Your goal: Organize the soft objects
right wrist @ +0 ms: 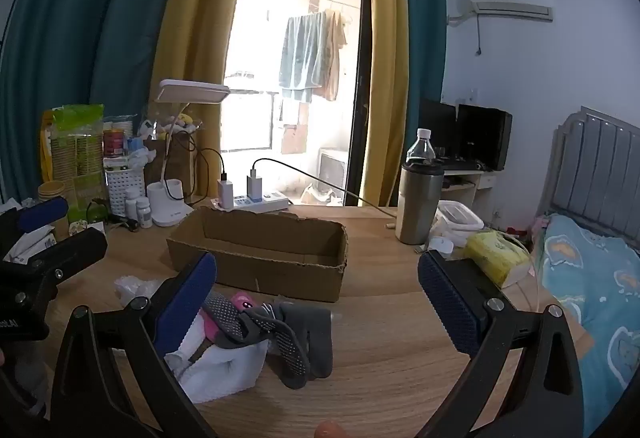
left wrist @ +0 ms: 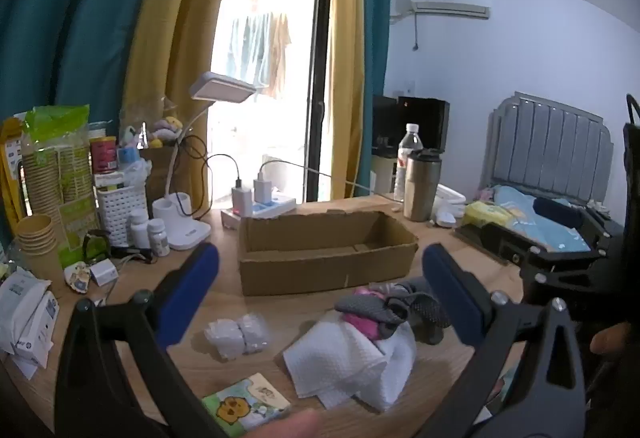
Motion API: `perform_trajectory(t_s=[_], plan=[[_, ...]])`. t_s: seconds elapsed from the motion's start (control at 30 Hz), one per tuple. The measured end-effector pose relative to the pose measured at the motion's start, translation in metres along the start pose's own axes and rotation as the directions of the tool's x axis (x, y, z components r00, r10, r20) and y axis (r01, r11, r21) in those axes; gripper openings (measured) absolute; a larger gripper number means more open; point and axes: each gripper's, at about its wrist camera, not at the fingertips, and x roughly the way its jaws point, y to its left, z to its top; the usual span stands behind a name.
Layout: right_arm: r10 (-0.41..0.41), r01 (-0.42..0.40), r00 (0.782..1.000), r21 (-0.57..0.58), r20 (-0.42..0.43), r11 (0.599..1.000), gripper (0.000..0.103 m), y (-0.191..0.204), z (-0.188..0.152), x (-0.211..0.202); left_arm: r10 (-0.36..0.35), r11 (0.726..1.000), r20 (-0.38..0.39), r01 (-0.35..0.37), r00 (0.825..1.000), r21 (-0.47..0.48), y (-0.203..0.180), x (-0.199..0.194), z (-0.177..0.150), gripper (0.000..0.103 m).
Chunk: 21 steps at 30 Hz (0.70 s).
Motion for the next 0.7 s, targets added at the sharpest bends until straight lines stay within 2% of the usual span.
perform_trajectory(t_s=[0.37,0.7], plan=[[0.003,-0.002,1.000,0.006,-0.006,1.000,0.103,-0.0004,-0.0010,0.0002,-0.020,1.000,0.000,0.020,1.000,-0.011,0.0044,-0.0012,-0.0028,0.103],[0.007,-0.007,1.000,0.012,-0.004,1.000,0.103,0.0000,0.0014,-0.0012,-0.002,1.000,0.002,0.002,1.000,-0.029,0.0054,-0.0035,0.0005,0.103]])
